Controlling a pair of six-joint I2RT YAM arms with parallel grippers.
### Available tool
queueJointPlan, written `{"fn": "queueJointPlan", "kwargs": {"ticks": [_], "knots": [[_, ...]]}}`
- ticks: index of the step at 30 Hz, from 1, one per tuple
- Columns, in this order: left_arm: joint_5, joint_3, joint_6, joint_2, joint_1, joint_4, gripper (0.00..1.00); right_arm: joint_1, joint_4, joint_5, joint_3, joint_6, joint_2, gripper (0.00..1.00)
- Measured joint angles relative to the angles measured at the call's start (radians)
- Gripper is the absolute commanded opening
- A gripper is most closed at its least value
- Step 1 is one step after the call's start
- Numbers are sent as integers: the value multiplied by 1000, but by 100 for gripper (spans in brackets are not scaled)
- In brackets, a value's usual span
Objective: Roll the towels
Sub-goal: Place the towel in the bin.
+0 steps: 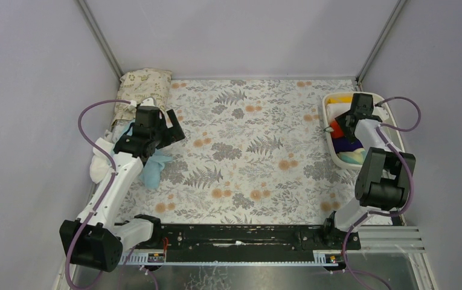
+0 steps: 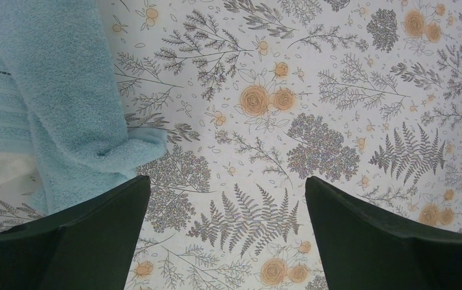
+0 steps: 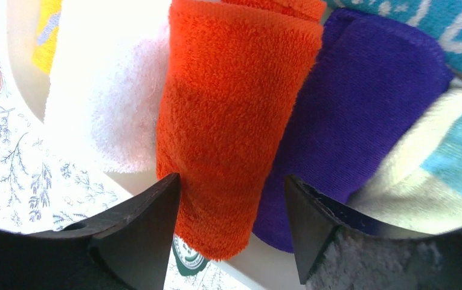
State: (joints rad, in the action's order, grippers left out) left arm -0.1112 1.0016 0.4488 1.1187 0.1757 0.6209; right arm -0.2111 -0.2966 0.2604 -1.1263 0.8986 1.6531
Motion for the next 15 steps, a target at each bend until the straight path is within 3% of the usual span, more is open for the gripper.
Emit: {"fn": "queueJointPlan", "kwargs": {"ticks": [5, 15], "knots": [[0, 0, 0, -5, 0, 0, 100, 0, -40, 23, 0, -10, -55, 74], [1, 0, 0, -10, 0, 0, 100, 0, -88, 37, 0, -42, -88, 98]]}}
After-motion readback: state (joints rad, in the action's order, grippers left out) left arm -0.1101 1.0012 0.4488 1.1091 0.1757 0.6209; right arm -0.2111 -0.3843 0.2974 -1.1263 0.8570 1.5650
